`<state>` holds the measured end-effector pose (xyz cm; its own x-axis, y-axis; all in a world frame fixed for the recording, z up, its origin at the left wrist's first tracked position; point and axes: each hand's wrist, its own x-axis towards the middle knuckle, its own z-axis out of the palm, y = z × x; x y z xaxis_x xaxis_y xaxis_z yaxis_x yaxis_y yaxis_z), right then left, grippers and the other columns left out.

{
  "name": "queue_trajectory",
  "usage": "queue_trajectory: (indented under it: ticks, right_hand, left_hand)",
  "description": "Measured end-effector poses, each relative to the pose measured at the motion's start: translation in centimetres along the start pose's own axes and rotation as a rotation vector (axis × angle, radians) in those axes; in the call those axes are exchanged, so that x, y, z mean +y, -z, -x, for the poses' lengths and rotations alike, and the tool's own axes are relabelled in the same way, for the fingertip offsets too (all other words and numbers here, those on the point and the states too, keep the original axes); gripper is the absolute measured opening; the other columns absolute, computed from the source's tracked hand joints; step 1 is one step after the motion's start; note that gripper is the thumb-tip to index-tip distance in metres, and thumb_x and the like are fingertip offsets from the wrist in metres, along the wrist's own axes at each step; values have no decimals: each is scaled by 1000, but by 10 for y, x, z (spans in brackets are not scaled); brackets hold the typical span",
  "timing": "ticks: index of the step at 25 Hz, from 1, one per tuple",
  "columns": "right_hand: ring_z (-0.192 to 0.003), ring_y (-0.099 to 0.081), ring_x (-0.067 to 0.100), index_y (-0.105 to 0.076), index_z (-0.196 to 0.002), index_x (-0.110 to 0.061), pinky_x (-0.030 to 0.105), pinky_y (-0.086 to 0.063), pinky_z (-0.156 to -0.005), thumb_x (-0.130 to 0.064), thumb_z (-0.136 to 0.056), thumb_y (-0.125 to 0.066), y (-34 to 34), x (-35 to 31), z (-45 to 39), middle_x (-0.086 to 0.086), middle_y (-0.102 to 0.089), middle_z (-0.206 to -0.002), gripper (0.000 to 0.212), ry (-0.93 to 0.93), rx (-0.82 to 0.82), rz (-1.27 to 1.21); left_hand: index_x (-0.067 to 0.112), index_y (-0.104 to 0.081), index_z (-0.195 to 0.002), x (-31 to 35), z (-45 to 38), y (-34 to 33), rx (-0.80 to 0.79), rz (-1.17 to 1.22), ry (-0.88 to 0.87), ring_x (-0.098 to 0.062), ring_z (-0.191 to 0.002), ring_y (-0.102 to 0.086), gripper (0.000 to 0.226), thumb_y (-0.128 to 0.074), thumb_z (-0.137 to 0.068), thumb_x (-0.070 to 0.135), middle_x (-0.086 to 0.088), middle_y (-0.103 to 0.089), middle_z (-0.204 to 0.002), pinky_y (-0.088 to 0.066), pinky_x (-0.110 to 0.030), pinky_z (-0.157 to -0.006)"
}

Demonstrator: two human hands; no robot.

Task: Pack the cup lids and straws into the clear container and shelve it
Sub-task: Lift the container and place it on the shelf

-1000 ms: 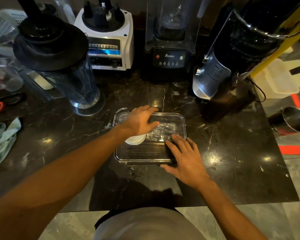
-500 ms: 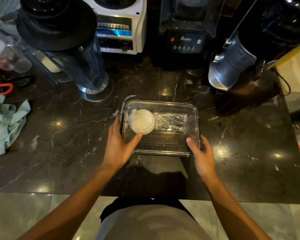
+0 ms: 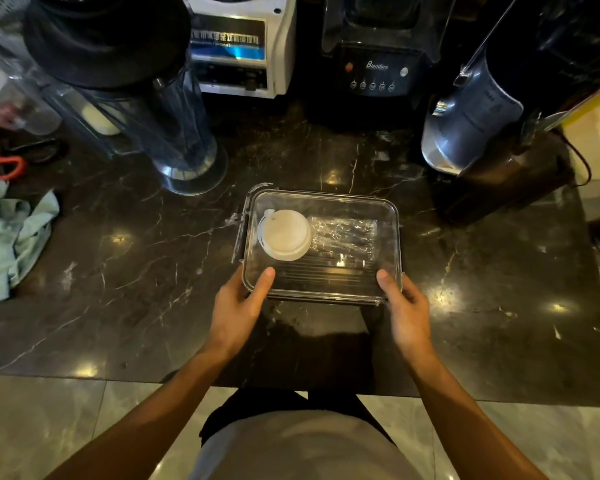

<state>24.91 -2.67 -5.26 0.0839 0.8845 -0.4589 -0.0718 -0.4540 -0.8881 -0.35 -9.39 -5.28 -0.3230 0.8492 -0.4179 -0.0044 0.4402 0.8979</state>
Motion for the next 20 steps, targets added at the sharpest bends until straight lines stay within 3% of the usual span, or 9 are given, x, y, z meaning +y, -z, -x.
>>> queue_trajectory:
  ticks: [2, 6, 12, 20]
  right_hand:
    - [-107, -74, 22, -78, -108, -20, 32, -57, -93, -18, -99, -65, 1, -10, -1, 6, -80, -109, 16, 15, -14, -18]
    - [-103, -76, 14, -77, -114, -16, 19, -57, -81, -19, -99, -66, -1, -53, -4, 2, -81, -106, 19, 85, -8, -45]
    - [-104, -76, 24, -79, -113, -13, 39, -57, -96, -25, -99, -67, -2, -129, -11, 7, -81, -105, 22, 264, 19, -11]
    - [-91, -76, 18, -80, -91, -14, 30, -56, -79, -32, -98, -67, -6, -227, 13, 9, -80, -94, 23, 509, 20, 17]
  left_hand:
    - [24, -68, -131, 10, -3, 0, 14, -14, -12, -2, -112, -71, 47, -66, -91, 49, 13, -78, -115, -56, -30, -101]
    - [30, -68, -130, 45, -14, -2, 29, -9, -75, -2, -110, -71, 65, -67, -80, 72, 14, -77, -116, -55, -40, -103]
    - [32, -68, -128, 116, -18, -10, 3, 98, -254, -10, -113, -72, 45, -68, -90, 56, 9, -77, -120, -57, -47, -101]
    - [29, -71, -125, 212, -3, -9, 76, 97, -535, -20, -108, -74, 50, -63, -90, 64, -5, -76, -116, -59, -49, -95]
